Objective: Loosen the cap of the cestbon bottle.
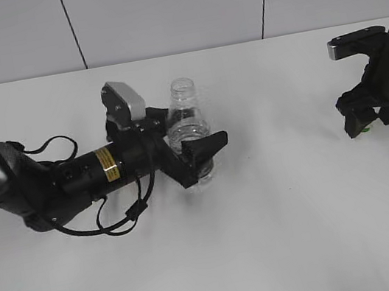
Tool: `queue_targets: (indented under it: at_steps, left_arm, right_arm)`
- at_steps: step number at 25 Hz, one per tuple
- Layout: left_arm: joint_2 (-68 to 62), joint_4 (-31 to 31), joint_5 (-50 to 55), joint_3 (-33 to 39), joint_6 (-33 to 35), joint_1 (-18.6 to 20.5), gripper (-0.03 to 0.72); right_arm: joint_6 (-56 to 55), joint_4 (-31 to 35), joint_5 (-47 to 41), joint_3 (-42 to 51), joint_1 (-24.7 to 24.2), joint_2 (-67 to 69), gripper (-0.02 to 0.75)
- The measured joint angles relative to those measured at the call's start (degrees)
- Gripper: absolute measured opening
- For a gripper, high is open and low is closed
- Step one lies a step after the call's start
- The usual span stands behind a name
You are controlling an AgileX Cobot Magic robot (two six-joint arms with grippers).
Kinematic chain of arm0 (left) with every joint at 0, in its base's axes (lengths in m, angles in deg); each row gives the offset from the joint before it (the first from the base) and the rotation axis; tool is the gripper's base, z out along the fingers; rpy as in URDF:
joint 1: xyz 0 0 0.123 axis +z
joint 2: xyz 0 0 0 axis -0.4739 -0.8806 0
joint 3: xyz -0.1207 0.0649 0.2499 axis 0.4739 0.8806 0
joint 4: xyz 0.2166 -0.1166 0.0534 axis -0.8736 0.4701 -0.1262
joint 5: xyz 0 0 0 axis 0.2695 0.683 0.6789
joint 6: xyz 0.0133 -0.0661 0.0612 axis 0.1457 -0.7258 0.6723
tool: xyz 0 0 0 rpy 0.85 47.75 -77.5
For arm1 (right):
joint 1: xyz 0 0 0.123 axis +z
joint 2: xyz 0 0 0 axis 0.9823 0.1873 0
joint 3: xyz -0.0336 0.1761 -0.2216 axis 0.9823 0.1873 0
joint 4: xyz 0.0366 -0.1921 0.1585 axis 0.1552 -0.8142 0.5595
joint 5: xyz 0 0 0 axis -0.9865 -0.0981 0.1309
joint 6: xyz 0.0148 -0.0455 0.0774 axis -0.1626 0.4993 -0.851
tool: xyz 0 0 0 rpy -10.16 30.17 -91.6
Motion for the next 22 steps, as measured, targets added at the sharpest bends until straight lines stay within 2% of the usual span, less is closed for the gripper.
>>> queue_targets:
  at_steps: [10, 22]
  left_arm:
    - [9.0, 1.5, 0.0, 5.1, 0.0, 0.4, 0.564]
    - [17.6, 2.7, -0.3, 5.6, -0.2, 0.4, 0.564]
  right_arm:
    - [0.1, 0.0, 0.1, 0.0, 0.0, 0.0, 0.529]
    - [0.2, 0.2, 0.1, 0.0, 0.0, 0.0, 0.529]
